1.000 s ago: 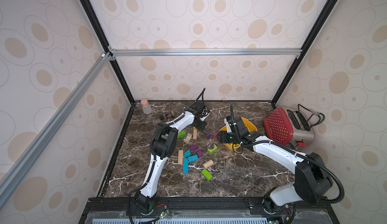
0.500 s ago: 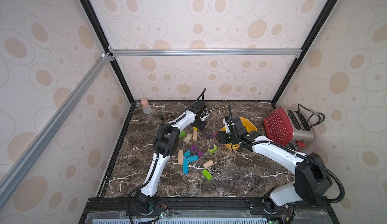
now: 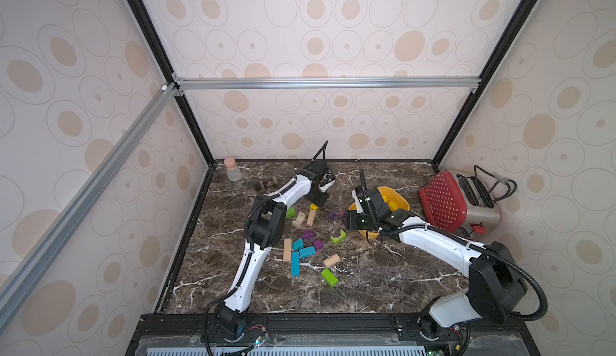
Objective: Pick out the yellow building blocks
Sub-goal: Pick up the building block from the center of the board.
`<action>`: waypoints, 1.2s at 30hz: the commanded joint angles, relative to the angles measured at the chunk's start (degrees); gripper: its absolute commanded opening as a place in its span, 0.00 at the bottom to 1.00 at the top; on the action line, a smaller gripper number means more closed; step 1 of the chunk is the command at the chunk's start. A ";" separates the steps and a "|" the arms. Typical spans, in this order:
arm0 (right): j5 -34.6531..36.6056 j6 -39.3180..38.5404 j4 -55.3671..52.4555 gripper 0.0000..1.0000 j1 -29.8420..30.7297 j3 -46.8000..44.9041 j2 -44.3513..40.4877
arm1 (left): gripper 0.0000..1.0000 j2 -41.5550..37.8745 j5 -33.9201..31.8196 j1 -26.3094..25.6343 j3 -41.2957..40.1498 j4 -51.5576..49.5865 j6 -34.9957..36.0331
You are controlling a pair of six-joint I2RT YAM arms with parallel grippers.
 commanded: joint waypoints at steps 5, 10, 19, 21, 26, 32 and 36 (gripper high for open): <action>0.45 -0.27 -0.86 0.57 0.37 0.21 -1.24 | 0.26 -0.82 2.33 0.24 -1.26 -3.52 0.19; 1.02 0.00 -0.95 0.57 0.47 -0.52 -2.09 | 0.24 -1.45 2.21 0.23 -2.35 -2.99 -0.23; 2.17 3.17 -0.66 0.59 0.48 -1.00 -2.33 | 0.22 -6.34 3.65 0.22 -4.54 0.21 -3.49; 2.51 4.12 -0.15 0.60 0.45 -1.72 -2.93 | 0.22 -8.34 3.84 0.15 -5.56 1.25 -5.01; 4.62 4.48 0.31 0.62 0.29 -3.70 -4.92 | 0.22 -13.49 5.62 0.10 -10.16 5.51 -9.45; 7.35 3.55 -0.50 0.64 -0.68 -5.22 -7.92 | 0.22 -15.79 8.34 -0.43 -11.69 6.57 -12.61; 8.30 3.34 -0.81 0.66 -1.77 -6.56 -9.71 | 0.23 -16.58 8.61 -1.13 -12.22 6.44 -13.19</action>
